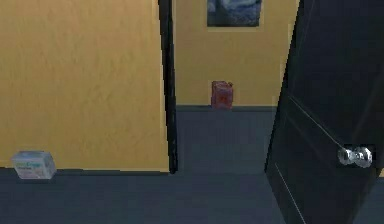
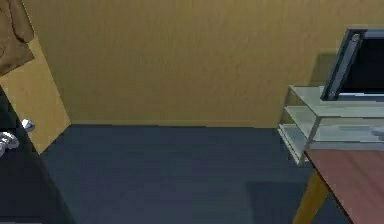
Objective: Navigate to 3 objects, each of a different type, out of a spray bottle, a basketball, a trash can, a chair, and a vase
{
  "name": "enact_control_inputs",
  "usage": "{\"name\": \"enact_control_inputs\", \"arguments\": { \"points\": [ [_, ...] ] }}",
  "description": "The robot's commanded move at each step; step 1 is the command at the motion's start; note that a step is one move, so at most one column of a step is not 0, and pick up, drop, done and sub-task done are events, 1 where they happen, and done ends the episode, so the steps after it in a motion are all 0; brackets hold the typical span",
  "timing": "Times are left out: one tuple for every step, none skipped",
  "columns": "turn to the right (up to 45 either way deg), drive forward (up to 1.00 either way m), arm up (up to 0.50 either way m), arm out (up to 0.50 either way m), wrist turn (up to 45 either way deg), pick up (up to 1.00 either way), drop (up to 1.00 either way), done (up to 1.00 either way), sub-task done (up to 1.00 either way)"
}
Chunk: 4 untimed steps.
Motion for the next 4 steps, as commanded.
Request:
{"name": "enact_control_inputs", "arguments": {
  "points": [
    [-45.0,0.00,0.00,0.00,0.0,0.00,0.00,0.00,0.00],
    [-36.0,0.00,0.00,0.00,0.0,0.00,0.00,0.00,0.00],
    [0.0,0.45,0.00,0.00,0.0,0.00,0.00,0.00,0.00],
    [-45.0,0.00,0.00,0.00,0.0,0.00,0.00,0.00,0.00]
  ]
}}
